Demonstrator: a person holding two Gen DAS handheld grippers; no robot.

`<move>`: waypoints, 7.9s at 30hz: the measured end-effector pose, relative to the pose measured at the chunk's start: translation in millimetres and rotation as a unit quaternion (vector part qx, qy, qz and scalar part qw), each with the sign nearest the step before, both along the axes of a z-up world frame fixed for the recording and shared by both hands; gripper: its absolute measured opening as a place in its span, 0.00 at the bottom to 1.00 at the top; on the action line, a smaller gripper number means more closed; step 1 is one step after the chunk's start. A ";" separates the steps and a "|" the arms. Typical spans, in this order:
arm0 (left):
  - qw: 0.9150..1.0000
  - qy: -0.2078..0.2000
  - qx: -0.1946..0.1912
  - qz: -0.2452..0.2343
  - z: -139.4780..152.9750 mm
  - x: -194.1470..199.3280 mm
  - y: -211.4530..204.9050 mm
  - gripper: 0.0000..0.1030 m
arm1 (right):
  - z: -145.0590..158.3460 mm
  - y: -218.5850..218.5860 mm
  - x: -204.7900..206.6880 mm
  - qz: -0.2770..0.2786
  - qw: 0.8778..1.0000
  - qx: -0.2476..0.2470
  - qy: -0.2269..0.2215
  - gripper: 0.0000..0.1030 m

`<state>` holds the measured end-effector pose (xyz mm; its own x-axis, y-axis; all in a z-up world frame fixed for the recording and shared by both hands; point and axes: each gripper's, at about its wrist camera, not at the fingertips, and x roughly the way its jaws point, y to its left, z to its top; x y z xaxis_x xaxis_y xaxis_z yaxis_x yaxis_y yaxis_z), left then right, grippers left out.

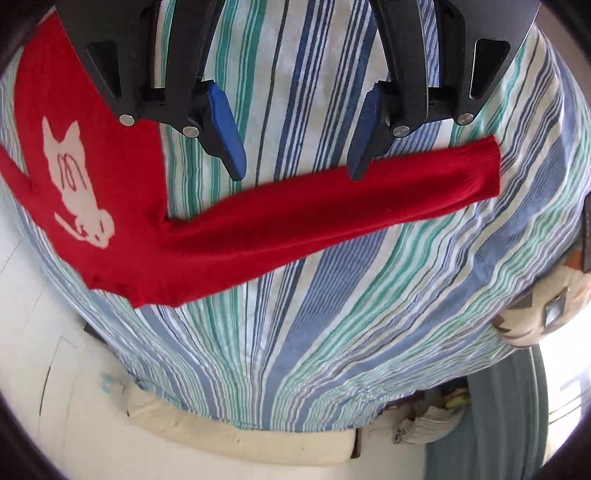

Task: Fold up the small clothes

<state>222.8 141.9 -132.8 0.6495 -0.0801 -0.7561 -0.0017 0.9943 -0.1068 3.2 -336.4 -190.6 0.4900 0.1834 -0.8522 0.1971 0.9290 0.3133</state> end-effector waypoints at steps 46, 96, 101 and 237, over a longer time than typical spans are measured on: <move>0.922 0.144 -0.259 0.249 -40.6 -27.9 73.9 0.31 | -0.2 0.0 1.6 0.002 1.000 0.013 -0.013 0.60; 0.975 0.178 -0.099 -0.086 -58.0 -135.2 -89.5 0.02 | 5.0 -4.0 -9.2 0.008 0.999 0.031 0.009 0.04; 0.979 0.171 -0.068 -0.093 -64.6 -139.8 -92.7 0.02 | -5.7 -8.1 -7.9 0.001 0.999 0.038 0.025 0.04; 0.989 -0.005 0.046 0.141 0.3 -180.2 -7.4 0.90 | 24.4 -263.3 -7.3 -0.347 0.883 0.262 -0.177 0.73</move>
